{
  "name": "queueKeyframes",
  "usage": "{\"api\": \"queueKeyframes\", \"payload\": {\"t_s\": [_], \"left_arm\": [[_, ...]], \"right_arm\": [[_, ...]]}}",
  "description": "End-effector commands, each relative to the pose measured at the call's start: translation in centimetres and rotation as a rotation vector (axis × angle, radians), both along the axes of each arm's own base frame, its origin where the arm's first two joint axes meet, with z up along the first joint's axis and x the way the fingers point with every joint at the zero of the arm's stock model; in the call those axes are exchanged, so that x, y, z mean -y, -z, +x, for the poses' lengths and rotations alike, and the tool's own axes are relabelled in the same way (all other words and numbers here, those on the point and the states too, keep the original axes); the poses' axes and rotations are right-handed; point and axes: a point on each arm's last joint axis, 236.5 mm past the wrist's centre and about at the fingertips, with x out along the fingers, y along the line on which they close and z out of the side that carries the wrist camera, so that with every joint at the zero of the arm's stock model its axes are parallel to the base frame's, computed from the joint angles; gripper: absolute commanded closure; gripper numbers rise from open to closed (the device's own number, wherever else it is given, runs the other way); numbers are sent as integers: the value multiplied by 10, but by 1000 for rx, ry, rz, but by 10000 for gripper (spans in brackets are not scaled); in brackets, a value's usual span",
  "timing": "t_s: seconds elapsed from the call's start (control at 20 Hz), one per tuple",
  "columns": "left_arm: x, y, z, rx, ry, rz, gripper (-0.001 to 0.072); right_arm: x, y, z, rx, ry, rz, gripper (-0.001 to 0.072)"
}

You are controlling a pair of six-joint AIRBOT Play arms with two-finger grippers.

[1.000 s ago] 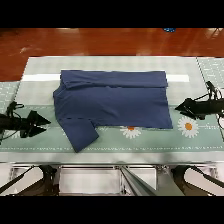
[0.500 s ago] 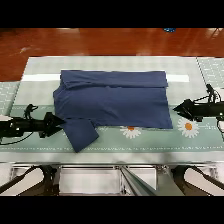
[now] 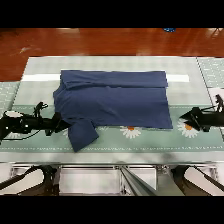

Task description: Fold the shirts.

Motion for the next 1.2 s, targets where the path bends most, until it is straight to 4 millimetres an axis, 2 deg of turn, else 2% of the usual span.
{"api": "queueKeyframes", "payload": {"t_s": [0.0,0.15,0.3,0.45,0.5,0.6,0.65,0.75,0.85,1.05,1.15], "left_arm": [[1,-1,1,6,17,-2,694],[1,-1,1,7,18,-2,694],[1,-1,1,11,18,1,694],[1,-1,1,10,18,1,693],[1,-1,1,11,18,2,694],[1,-5,5,38,46,1,693],[1,-13,9,61,69,-6,694],[-3,-37,28,130,99,-8,694],[-9,-64,55,208,121,5,693],[-31,-106,131,353,55,80,694],[-31,-118,167,383,56,84,694]], "right_arm": [[-17,14,-16,-41,22,67,308],[-25,22,-21,-85,21,121,308],[-46,34,-19,-114,-59,120,308],[-62,37,15,-45,-62,96,310],[-66,35,25,-26,-77,89,350],[-75,19,42,55,-220,61,692],[-78,6,46,80,-282,58,687],[-66,-16,57,107,-315,4,687],[-56,-37,77,158,-304,-41,687],[-47,-60,122,253,-256,-51,688],[-45,-64,145,281,-230,-24,688]]}}
